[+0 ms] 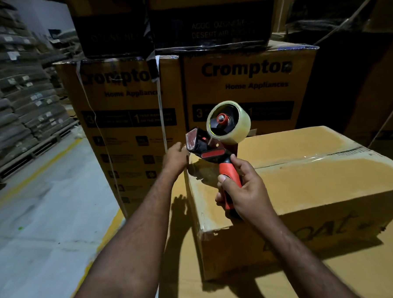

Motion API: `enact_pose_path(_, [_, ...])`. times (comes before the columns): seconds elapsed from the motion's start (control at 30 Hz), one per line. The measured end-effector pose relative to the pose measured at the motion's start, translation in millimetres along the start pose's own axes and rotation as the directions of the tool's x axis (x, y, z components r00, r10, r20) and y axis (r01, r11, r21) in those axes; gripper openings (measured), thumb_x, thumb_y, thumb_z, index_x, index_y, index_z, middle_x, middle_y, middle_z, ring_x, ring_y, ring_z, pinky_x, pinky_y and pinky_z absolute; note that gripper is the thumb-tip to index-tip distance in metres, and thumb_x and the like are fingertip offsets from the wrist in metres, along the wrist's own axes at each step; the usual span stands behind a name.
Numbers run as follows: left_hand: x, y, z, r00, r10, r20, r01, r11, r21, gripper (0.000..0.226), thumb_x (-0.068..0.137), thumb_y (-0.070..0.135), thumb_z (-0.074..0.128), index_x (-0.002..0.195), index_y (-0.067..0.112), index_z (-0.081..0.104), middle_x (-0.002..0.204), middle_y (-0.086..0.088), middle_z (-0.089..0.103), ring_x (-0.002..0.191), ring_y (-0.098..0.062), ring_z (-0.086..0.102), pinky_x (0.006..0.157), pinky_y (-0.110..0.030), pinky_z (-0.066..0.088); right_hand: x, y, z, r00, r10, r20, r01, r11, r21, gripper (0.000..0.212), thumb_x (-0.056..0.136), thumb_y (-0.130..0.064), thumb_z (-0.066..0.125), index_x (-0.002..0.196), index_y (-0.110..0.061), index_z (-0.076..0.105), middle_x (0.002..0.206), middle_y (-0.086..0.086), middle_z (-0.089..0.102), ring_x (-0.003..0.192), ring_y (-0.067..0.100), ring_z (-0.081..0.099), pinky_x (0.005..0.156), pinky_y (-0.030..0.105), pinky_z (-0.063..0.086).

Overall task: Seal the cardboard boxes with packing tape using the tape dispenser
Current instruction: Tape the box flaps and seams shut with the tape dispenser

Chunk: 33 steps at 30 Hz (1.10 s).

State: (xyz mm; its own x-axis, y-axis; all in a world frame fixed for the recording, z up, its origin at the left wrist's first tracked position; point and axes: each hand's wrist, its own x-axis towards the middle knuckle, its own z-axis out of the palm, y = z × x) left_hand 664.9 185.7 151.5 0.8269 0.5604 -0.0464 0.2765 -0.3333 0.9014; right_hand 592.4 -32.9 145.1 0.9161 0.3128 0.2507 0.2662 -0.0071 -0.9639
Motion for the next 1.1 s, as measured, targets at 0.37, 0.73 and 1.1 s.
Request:
enact_pose_path(0.37, [35,12,3,0.974,-0.134,0.184,0.159,0.979,-0.127,0.017,0.1,0.023,0.056,0.092,0.011,0.064,0.089,-0.013,0.06,0.072,-0.022,0.055,0.057,-0.031,0.045,-3,0,2,1.0,0.004,0.019,-0.002,0.998,-0.056,0.056,0.096,-0.029,0.065,0.146,-0.038,0.041,0.114,-0.005,0.057,0.081,0.025,0.072,0.07,0.05,0.062])
enact_pose_path(0.73, [-6,2,11,0.968,-0.228,0.108,0.252,0.87,-0.423,0.035,0.105,0.036,0.045,0.103,0.009,0.068,0.092,-0.009,0.073,0.072,-0.024,0.069,0.057,-0.03,0.058,-6,-4,13,0.987,-0.162,-0.018,0.15,0.945,-0.291,0.061,0.096,-0.034,0.065,0.15,-0.032,0.039,0.111,-0.036,0.047,0.092,-0.015,0.058,0.07,0.012,0.054])
enact_pose_path(1.1, [-33,-9,17,0.973,-0.167,0.161,0.228,0.815,-0.532,0.044,0.107,0.044,0.043,0.133,0.011,0.059,0.118,-0.018,0.07,0.08,-0.024,0.072,0.047,-0.025,0.053,-9,-3,11,0.982,-0.188,-0.033,0.167,0.929,-0.33,0.06,0.097,-0.035,0.064,0.151,-0.031,0.038,0.089,-0.026,0.051,0.074,0.006,0.066,0.06,0.03,0.06])
